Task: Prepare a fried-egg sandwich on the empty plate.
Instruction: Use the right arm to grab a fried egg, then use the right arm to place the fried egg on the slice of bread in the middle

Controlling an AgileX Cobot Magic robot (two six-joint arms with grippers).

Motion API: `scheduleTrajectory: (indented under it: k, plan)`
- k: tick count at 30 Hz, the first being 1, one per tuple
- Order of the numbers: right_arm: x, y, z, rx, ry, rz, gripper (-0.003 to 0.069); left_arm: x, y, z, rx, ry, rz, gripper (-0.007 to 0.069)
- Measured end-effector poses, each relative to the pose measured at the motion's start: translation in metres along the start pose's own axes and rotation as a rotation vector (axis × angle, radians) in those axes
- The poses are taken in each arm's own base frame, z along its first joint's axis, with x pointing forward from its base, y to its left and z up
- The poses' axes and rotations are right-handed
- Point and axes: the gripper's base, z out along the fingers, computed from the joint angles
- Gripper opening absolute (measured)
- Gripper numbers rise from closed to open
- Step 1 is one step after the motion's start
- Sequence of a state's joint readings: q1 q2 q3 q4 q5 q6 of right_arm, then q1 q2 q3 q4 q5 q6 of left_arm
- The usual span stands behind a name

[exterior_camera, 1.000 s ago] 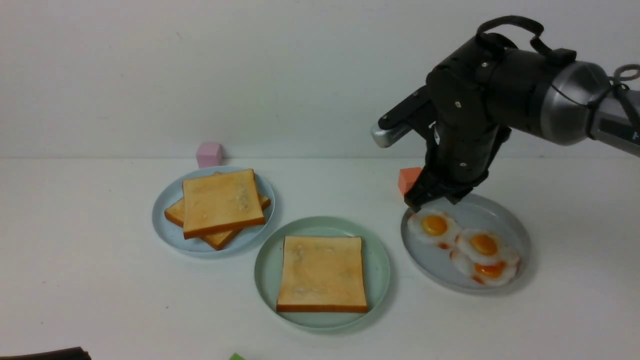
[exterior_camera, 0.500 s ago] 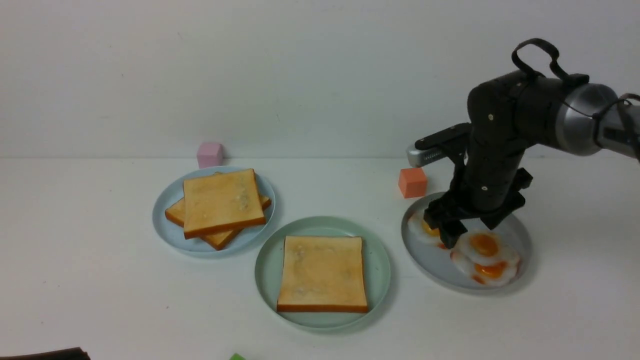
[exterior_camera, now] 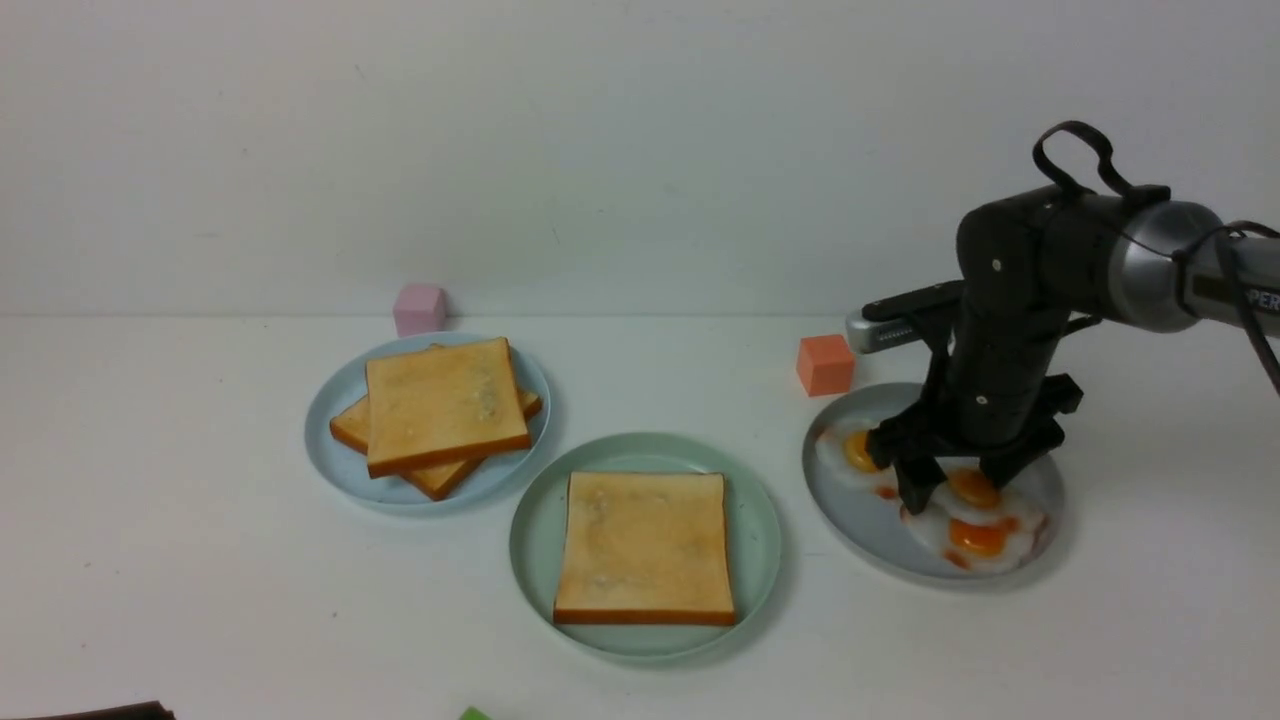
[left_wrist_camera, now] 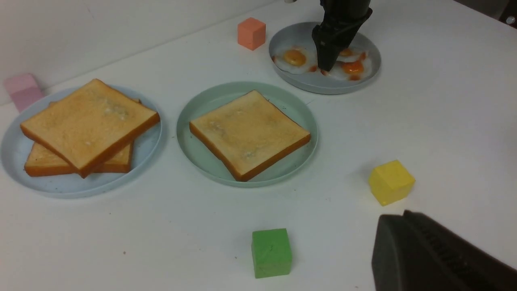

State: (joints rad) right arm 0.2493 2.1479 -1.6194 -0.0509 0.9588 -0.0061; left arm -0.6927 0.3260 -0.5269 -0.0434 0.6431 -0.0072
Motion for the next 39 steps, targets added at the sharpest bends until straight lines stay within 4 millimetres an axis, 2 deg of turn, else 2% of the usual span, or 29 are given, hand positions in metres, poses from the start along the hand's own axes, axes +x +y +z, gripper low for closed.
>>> scheduleTrajectory:
  k: [7, 9, 12, 20, 27, 33, 35, 39]
  plan:
    - [-0.001, 0.000, 0.001, -0.004, 0.004, -0.017, 0.0584, 0.000, 0.000, 0.000, 0.000, 0.000, 0.000, 0.0003]
    - [-0.001, 0.001, 0.001, -0.007, 0.009, -0.018, 0.0524, 0.000, 0.000, 0.000, -0.001, 0.000, 0.001, 0.0004]
    - [-0.001, 0.000, 0.000, -0.006, 0.012, -0.021, 0.0488, 0.000, 0.000, 0.000, -0.002, 0.000, 0.002, 0.0006]
    - [0.004, -0.003, -0.004, 0.034, 0.055, -0.048, 0.0488, 0.000, 0.001, 0.000, -0.007, 0.000, 0.010, 0.0015]
    - [0.004, -0.006, -0.029, 0.056, 0.017, -0.055, 0.0488, 0.000, 0.001, 0.000, -0.008, 0.000, 0.010, 0.0017]
    - [0.006, -0.005, -0.036, 0.046, 0.024, -0.048, 0.0488, 0.000, 0.001, 0.000, -0.009, 0.000, 0.012, 0.0020]
    - [0.007, -0.001, -0.040, 0.034, 0.020, -0.051, 0.0488, 0.000, 0.001, 0.000, -0.009, 0.000, 0.012, 0.0020]
    - [0.007, 0.029, -0.061, 0.008, -0.035, -0.111, 0.0486, 0.000, 0.001, 0.000, -0.009, 0.000, 0.012, 0.0022]
